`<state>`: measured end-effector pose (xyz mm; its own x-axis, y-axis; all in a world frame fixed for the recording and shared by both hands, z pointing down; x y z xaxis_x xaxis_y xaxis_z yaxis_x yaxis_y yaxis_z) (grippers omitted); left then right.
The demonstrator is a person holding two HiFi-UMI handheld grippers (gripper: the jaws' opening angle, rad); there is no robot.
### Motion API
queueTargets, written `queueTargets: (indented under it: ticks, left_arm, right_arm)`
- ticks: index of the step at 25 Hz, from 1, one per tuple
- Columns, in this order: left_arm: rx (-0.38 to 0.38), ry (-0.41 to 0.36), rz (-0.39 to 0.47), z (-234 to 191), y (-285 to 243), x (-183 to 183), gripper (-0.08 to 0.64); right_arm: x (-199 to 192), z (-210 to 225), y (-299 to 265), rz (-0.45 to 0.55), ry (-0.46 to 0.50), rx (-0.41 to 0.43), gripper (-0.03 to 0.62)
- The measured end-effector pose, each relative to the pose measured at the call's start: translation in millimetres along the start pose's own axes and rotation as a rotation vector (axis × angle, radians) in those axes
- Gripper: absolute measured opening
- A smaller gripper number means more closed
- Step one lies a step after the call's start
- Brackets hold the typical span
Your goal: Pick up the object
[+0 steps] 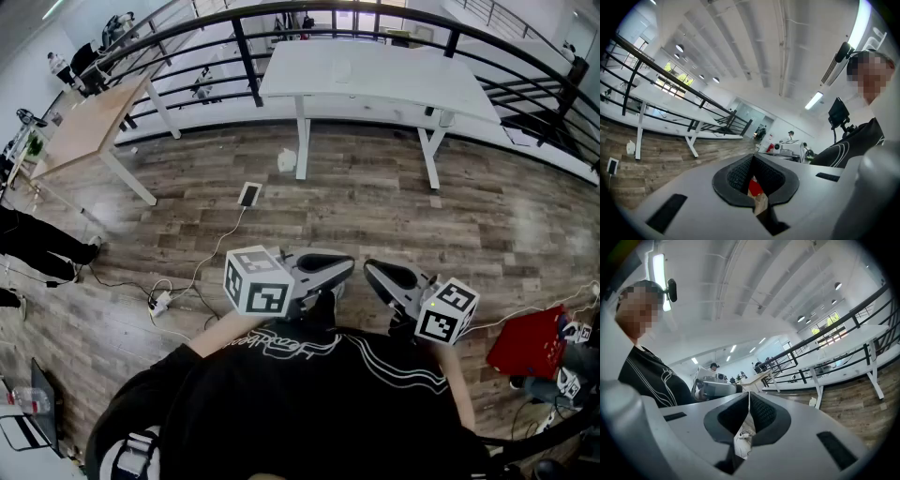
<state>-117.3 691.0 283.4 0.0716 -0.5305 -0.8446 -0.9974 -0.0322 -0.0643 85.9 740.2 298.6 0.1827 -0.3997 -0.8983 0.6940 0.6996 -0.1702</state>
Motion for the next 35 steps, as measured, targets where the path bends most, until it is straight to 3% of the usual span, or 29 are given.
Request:
queueTargets:
  ticks: [11, 23, 35]
  left_arm:
    - [-0.004, -0.005, -0.001, 3, -3, 3, 0.006]
    - [-0.013, 0.007, 0.022, -14, -7, 15, 0.006]
    - [-0.008, 0.032, 0.048, -97, -14, 34, 0.006]
  right_arm:
    - [1, 2, 2, 0.027, -0.071, -0.004, 0.021]
    - [8, 18, -12, 0.048, -0.058, 0.027, 0.021]
    - [19, 82, -67, 0.04, -0.075, 0.036, 0.021]
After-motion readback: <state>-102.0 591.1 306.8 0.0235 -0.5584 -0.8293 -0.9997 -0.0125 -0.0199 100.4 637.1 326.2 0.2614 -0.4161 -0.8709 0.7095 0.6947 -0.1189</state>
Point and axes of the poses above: the fingertips, and each gripper's own axes: y backward along the fingers, z to its right, x out of its top, the point moved 10 cm from there along y, backward along the fingers, and after that the axes turned 10 degrees about -x, right-handed, at the moved point
